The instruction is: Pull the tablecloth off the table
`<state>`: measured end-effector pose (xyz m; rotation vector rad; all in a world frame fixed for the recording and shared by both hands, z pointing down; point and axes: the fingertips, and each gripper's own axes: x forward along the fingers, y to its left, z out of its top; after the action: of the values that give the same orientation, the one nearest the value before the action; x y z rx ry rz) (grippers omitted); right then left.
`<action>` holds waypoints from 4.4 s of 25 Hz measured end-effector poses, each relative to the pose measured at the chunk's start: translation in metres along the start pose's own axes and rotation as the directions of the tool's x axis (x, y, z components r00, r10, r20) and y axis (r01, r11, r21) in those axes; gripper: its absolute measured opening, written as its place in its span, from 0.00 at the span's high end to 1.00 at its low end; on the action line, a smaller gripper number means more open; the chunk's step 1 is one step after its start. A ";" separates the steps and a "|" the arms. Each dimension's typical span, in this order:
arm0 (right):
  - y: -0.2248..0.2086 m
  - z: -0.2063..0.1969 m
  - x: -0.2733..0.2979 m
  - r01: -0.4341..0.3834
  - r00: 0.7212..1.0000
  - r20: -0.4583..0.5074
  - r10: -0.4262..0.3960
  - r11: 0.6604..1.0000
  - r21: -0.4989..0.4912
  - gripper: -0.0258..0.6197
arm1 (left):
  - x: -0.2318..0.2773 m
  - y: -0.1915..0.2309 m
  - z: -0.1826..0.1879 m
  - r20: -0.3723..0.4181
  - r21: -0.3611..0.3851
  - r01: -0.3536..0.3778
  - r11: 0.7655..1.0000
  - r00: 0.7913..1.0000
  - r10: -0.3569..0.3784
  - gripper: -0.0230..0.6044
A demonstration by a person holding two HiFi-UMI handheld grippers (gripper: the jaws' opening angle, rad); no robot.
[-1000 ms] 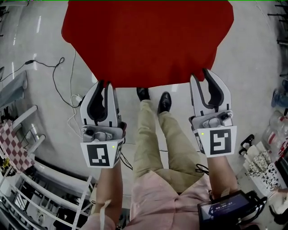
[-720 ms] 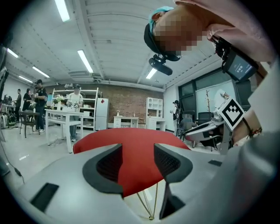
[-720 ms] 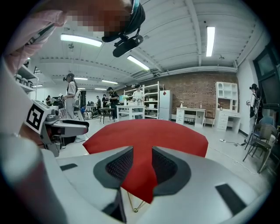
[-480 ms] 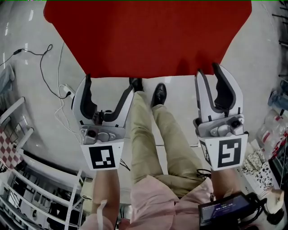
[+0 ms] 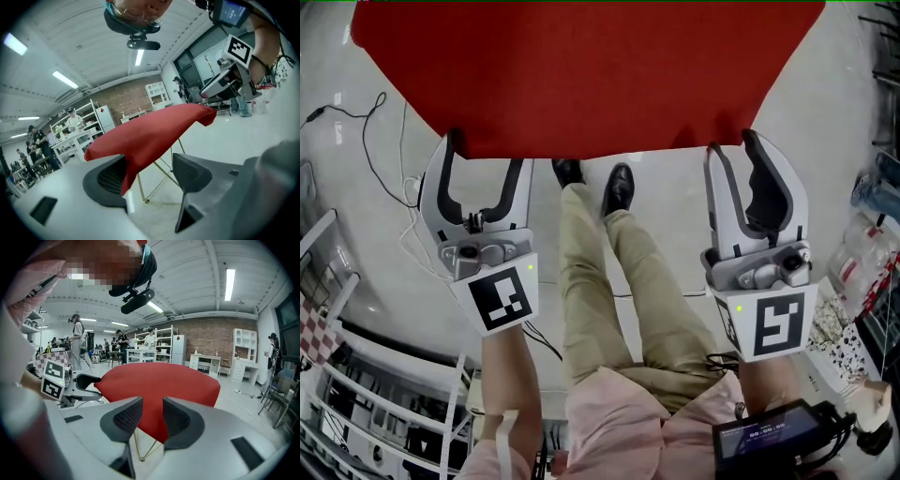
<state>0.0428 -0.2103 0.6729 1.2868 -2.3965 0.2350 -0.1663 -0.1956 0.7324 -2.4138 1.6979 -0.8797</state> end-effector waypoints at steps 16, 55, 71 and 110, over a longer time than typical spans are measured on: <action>-0.007 0.052 -0.002 0.069 0.995 0.062 -0.072 0.996 0.054 0.74 | -0.006 0.050 0.099 0.047 0.034 0.112 0.993 0.992 -0.113 0.90; -0.027 0.081 0.051 0.168 0.978 -0.101 -0.180 0.978 -0.120 0.87 | 0.027 0.084 0.211 0.132 -0.272 0.278 0.921 0.959 -0.251 0.90; -0.039 0.150 -0.003 0.159 0.987 0.028 -0.157 0.981 -0.112 0.91 | -0.012 0.087 0.230 0.154 -0.279 0.198 0.940 0.975 -0.160 0.90; -0.079 0.325 -0.052 0.175 0.949 0.261 -0.179 0.984 0.036 0.92 | -0.059 0.158 0.371 0.313 -0.313 -0.001 0.950 0.944 0.104 0.90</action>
<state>0.0444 -0.3233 0.3537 1.6182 -2.4749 0.0265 -0.1350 -0.3040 0.3411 -2.5021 1.8680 -0.1923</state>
